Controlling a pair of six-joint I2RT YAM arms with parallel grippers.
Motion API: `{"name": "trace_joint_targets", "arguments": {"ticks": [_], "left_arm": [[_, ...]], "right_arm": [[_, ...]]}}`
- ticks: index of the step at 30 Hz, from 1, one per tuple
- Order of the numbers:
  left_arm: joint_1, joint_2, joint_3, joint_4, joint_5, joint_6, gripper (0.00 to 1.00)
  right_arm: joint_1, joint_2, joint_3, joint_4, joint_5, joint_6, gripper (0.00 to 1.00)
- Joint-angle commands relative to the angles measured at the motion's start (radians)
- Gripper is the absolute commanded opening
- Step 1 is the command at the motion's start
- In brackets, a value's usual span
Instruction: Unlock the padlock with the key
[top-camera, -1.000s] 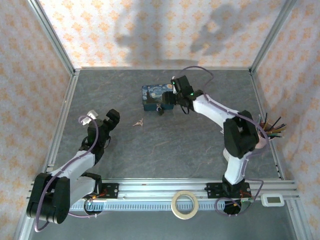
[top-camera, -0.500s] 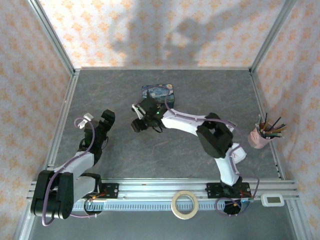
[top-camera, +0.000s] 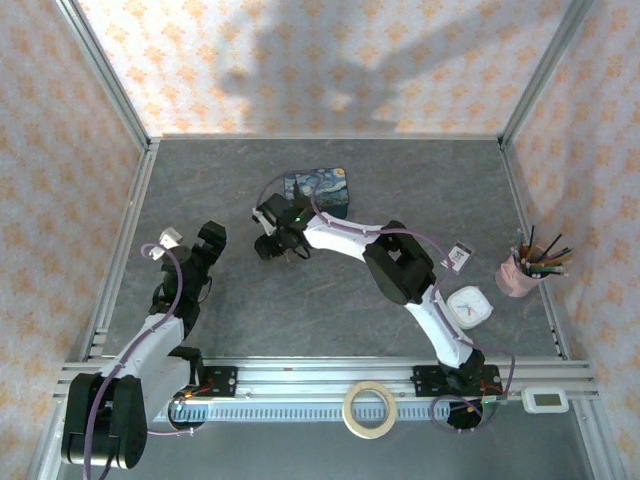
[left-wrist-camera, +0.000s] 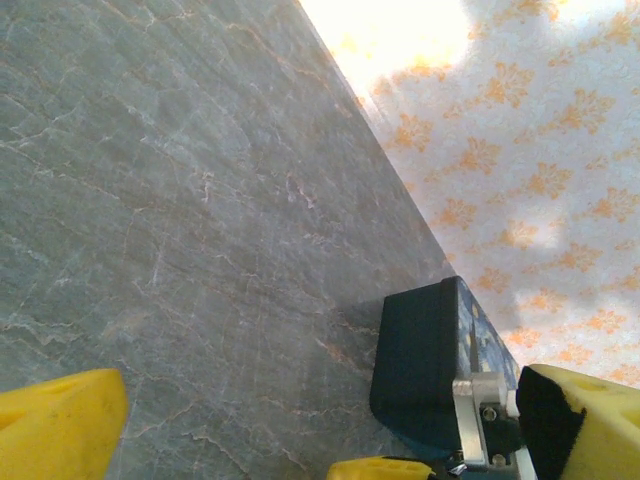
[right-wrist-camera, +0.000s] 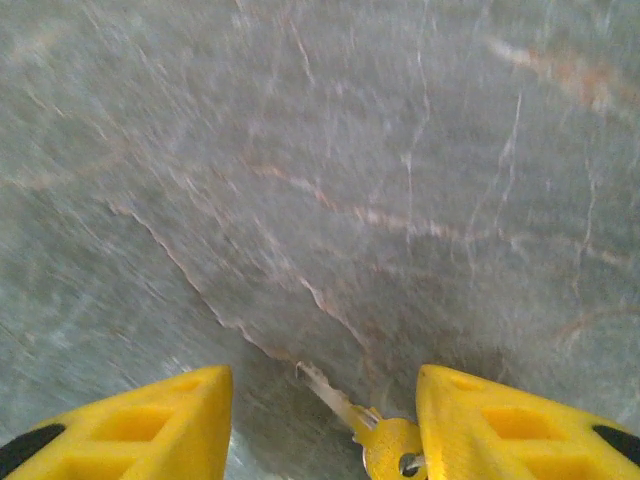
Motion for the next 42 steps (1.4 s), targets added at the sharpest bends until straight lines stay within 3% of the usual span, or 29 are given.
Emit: {"name": "trace_joint_targets", "arguments": {"ticks": [1, 13, 21, 25, 28, 34, 42], "left_arm": [[0.012, -0.003, 0.017, -0.011, 0.003, 0.010, 0.99], [0.012, 0.025, 0.006, 0.039, 0.037, -0.028, 0.99], [0.011, 0.035, 0.005, 0.066, 0.086, -0.053, 0.99], [0.010, 0.034, -0.008, 0.100, 0.154, -0.081, 0.99], [-0.003, 0.033, -0.047, 0.164, 0.187, -0.154, 0.99], [-0.132, 0.044, -0.136, 0.339, 0.110, -0.329, 0.98], [-0.343, 0.189, -0.100, 0.501, 0.014, -0.358, 0.92]], "right_arm": [[0.001, -0.069, -0.091, -0.017, 0.047, -0.018, 0.52], [0.003, -0.176, -0.284, 0.010, 0.087, -0.008, 0.51], [0.003, -0.188, -0.341, 0.100, 0.095, 0.014, 0.15], [-0.005, -0.241, -0.408, 0.200, 0.078, 0.036, 0.02], [-0.028, -0.300, -0.481, 0.290, 0.032, 0.067, 0.00], [-0.073, -0.398, -0.619, 0.441, -0.128, 0.176, 0.00], [-0.081, -0.466, -0.695, 0.507, -0.129, 0.432, 0.00]]}}
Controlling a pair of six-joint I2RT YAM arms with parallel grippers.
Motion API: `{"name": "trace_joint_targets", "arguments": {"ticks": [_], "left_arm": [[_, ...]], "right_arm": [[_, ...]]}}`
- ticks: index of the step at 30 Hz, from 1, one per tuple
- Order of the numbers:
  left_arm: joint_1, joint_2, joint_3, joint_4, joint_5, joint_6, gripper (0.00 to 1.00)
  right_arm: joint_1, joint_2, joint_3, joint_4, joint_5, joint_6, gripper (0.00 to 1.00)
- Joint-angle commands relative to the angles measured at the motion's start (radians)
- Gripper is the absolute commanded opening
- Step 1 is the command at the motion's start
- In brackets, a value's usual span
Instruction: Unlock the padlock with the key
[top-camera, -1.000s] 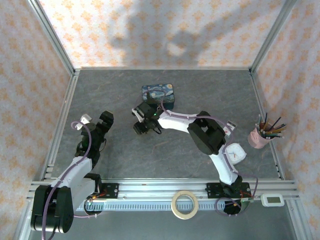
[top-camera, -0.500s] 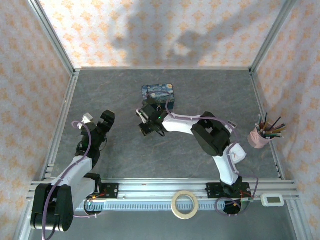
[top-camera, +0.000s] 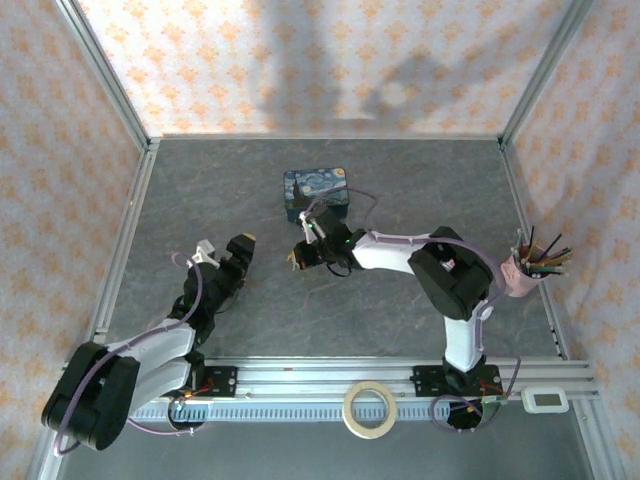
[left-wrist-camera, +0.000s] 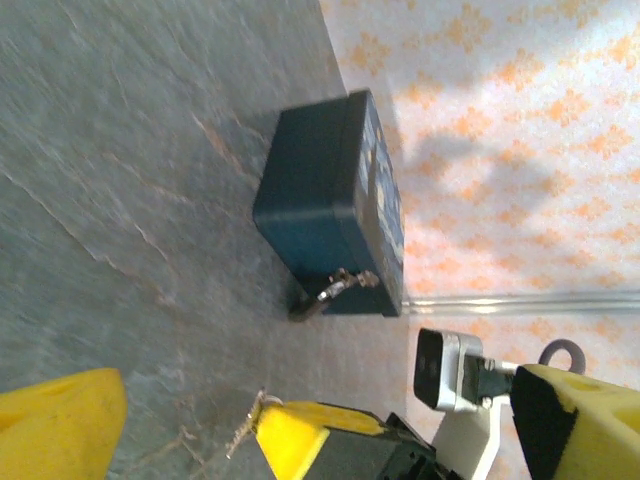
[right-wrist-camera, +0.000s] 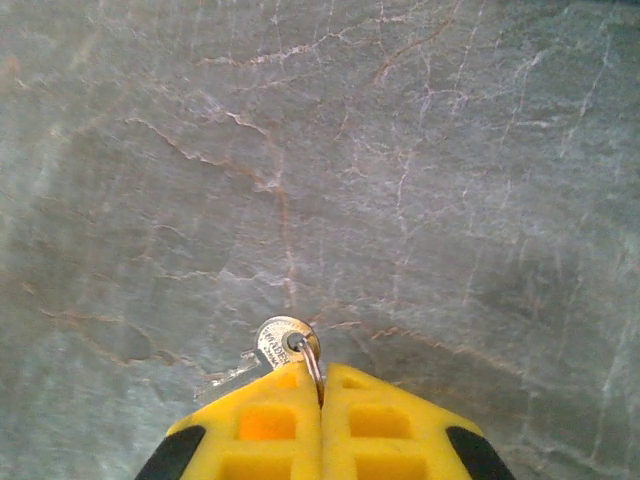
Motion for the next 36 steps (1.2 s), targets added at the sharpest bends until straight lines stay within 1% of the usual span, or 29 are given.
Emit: {"name": "trace_joint_targets", "arguments": {"ticks": [1, 6, 8, 10, 16, 19, 24, 26, 28, 29, 32, 33, 34, 36], "left_arm": [[-0.054, 0.081, 0.033, 0.182, -0.045, -0.027, 0.89], [-0.112, 0.271, 0.069, 0.386, 0.013, 0.002, 0.63], [-0.126, 0.332, 0.077, 0.449, 0.027, 0.010, 0.56], [-0.130, 0.385, 0.085, 0.508, 0.045, 0.016, 0.52], [-0.132, 0.500, 0.107, 0.648, 0.099, 0.045, 0.48], [-0.132, 0.537, 0.122, 0.686, 0.123, 0.067, 0.41], [-0.132, 0.562, 0.145, 0.654, 0.120, 0.088, 0.31], [-0.132, 0.566, 0.151, 0.637, 0.116, 0.095, 0.25], [-0.133, 0.569, 0.151, 0.631, 0.113, 0.098, 0.20], [-0.133, 0.572, 0.153, 0.628, 0.114, 0.097, 0.19], [-0.132, 0.578, 0.163, 0.620, 0.118, 0.103, 0.19], [-0.132, 0.580, 0.166, 0.588, 0.117, 0.104, 0.19], [-0.133, 0.581, 0.169, 0.581, 0.116, 0.106, 0.20], [-0.133, 0.583, 0.176, 0.559, 0.111, 0.110, 0.27]], "right_arm": [[0.004, -0.072, -0.043, 0.078, 0.012, 0.187, 0.00], [0.004, -0.131, -0.089, 0.123, 0.085, 0.365, 0.00], [0.003, -0.150, -0.109, 0.157, 0.084, 0.400, 0.00], [0.004, -0.160, -0.118, 0.180, 0.079, 0.416, 0.00], [0.004, -0.163, -0.117, 0.189, 0.057, 0.426, 0.00], [0.005, -0.162, -0.117, 0.191, 0.049, 0.427, 0.00], [0.005, -0.167, -0.118, 0.194, 0.044, 0.428, 0.00], [0.005, -0.168, -0.120, 0.193, 0.045, 0.427, 0.00], [0.005, -0.170, -0.121, 0.192, 0.042, 0.425, 0.00], [0.005, -0.170, -0.121, 0.193, 0.040, 0.427, 0.00], [0.005, -0.179, -0.126, 0.199, 0.037, 0.428, 0.00], [0.005, -0.183, -0.128, 0.200, 0.040, 0.427, 0.00], [0.005, -0.187, -0.129, 0.199, 0.042, 0.424, 0.00], [0.005, -0.197, -0.130, 0.195, 0.049, 0.420, 0.00]]}}
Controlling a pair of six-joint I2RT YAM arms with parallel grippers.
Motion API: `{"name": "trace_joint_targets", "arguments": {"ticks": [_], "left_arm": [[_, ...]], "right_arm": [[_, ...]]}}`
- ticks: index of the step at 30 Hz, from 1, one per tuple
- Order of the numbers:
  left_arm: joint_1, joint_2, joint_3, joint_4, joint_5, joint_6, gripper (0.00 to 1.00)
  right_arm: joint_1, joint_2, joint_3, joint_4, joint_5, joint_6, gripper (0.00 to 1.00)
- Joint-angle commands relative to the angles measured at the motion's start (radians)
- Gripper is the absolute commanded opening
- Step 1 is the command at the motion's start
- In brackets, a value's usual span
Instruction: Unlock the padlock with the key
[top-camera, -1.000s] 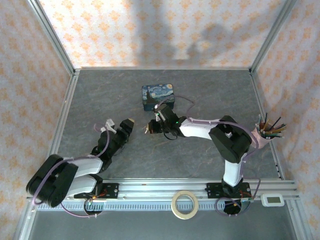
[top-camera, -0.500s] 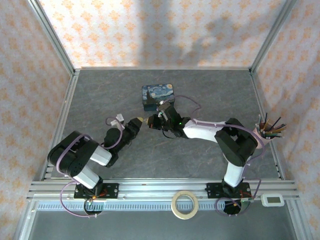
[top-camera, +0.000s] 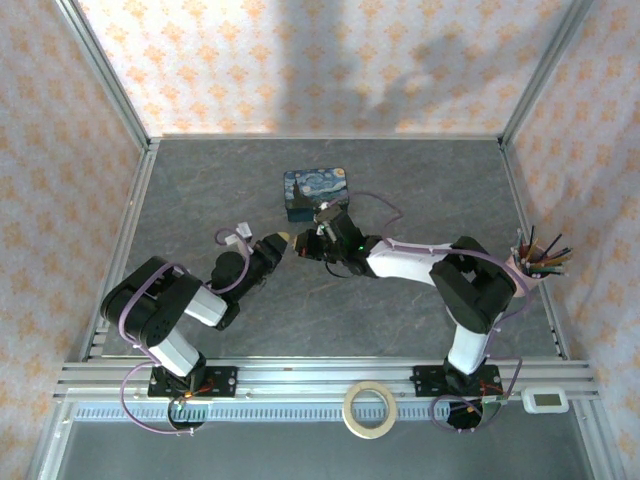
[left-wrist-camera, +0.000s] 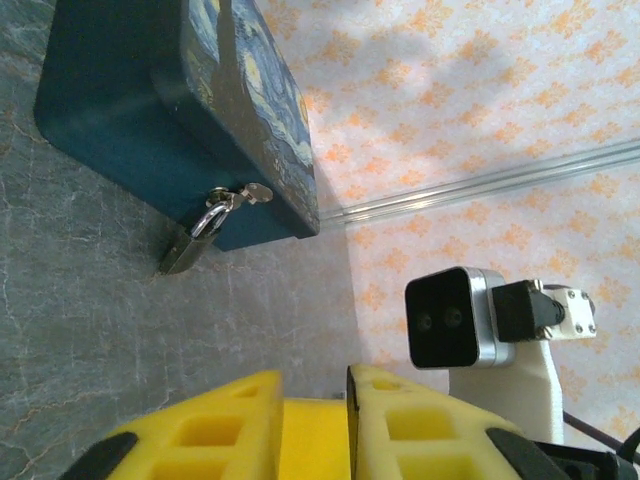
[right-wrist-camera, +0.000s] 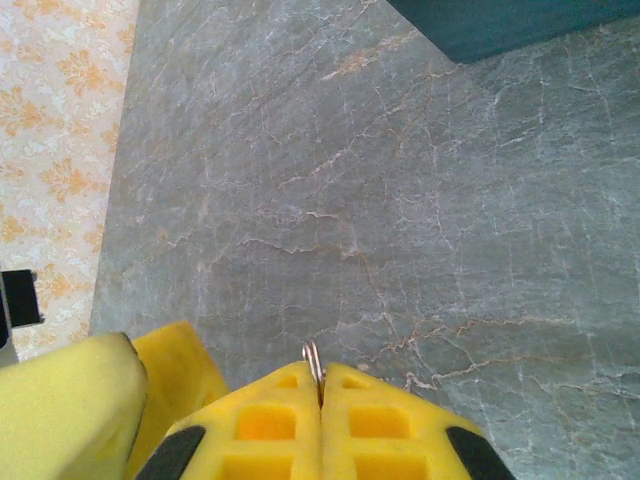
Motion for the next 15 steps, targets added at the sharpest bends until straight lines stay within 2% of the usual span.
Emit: {"name": "trace_joint_targets", "arguments": {"ticks": [1, 5, 9, 12, 15], "left_arm": [[-0.004, 0.011, 0.028, -0.033, -0.003, 0.032, 0.28], [-0.003, 0.007, 0.027, -0.060, -0.034, 0.031, 0.33], [-0.003, 0.001, 0.030, -0.115, -0.062, 0.019, 0.53], [-0.005, 0.015, 0.047, -0.146, -0.054, -0.007, 0.60], [-0.005, 0.043, 0.045, -0.087, -0.040, -0.059, 0.65]], "right_arm": [[0.004, -0.057, -0.010, 0.021, 0.011, -0.001, 0.00], [0.004, -0.066, -0.019, 0.020, 0.015, -0.003, 0.00], [0.004, -0.081, -0.036, 0.040, 0.007, -0.005, 0.00], [0.004, -0.082, -0.041, 0.057, -0.009, -0.008, 0.00], [0.004, -0.076, -0.046, 0.083, -0.032, -0.007, 0.00]]}}
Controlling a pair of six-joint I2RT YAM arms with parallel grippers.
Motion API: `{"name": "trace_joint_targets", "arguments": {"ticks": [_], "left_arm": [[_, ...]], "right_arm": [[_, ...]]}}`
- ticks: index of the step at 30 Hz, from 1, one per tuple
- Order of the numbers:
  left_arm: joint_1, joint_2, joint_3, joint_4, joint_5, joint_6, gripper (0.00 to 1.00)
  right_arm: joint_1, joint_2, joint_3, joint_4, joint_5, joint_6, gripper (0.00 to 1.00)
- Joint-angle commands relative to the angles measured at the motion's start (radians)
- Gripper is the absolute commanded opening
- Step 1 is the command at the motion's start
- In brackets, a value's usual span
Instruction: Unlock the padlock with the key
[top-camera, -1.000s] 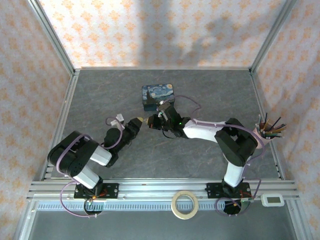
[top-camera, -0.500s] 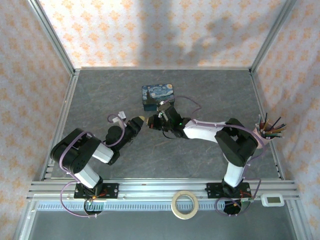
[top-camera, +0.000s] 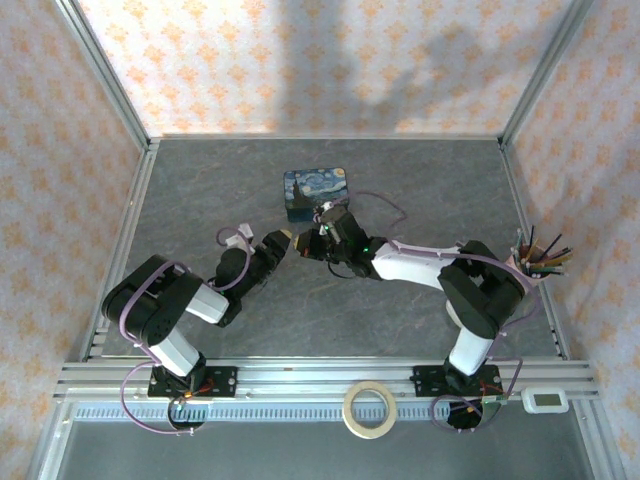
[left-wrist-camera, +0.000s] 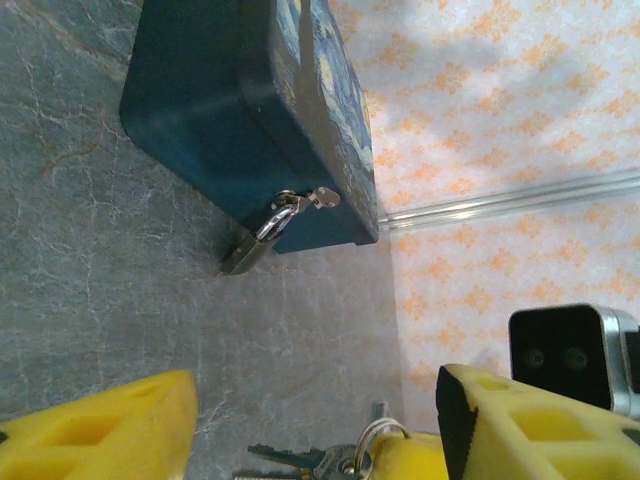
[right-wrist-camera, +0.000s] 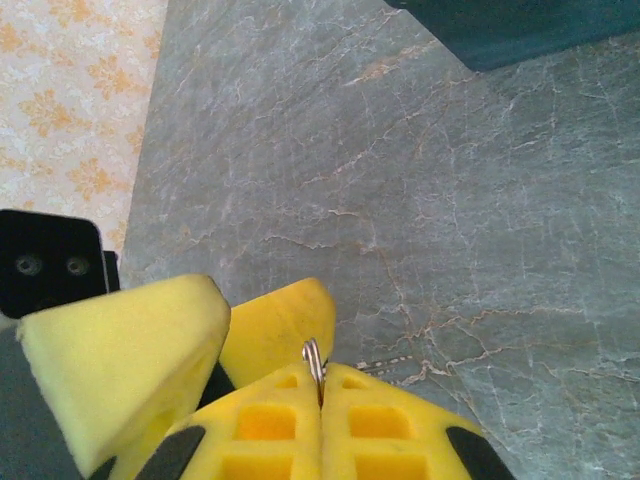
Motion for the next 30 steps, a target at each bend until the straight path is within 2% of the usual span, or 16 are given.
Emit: {"name": "trace_joint_targets", "arguments": {"ticks": [1, 5, 10, 17, 18, 22, 24, 30], "left_arm": [[-0.006, 0.039, 0.014, 0.056, 0.005, -0.066, 0.66], [-0.008, 0.047, 0.011, 0.089, 0.002, -0.089, 0.67], [-0.008, -0.010, 0.007, -0.027, -0.036, -0.041, 0.67], [-0.006, -0.082, 0.011, -0.135, -0.063, 0.003, 0.67], [-0.005, -0.088, 0.014, -0.143, -0.065, 0.005, 0.67], [-0.005, -0.103, 0.020, -0.161, -0.070, 0.014, 0.68], [-0.006, -0.107, 0.019, -0.165, -0.072, 0.014, 0.68], [-0.006, -0.112, 0.022, -0.169, -0.072, 0.014, 0.68]], "right_arm": [[0.004, -0.023, -0.012, 0.065, -0.028, -0.005, 0.00], [0.004, 0.004, -0.012, 0.013, -0.002, -0.014, 0.00], [0.014, 0.003, -0.056, -0.093, 0.089, -0.063, 0.00], [0.022, 0.009, -0.103, -0.175, 0.137, -0.110, 0.00], [0.022, 0.008, -0.101, -0.200, 0.162, -0.123, 0.03], [0.022, -0.028, -0.075, -0.308, 0.333, -0.179, 0.28], [0.024, -0.047, -0.064, -0.337, 0.387, -0.209, 0.37], [0.042, -0.034, -0.022, -0.361, 0.381, -0.233, 0.46]]}}
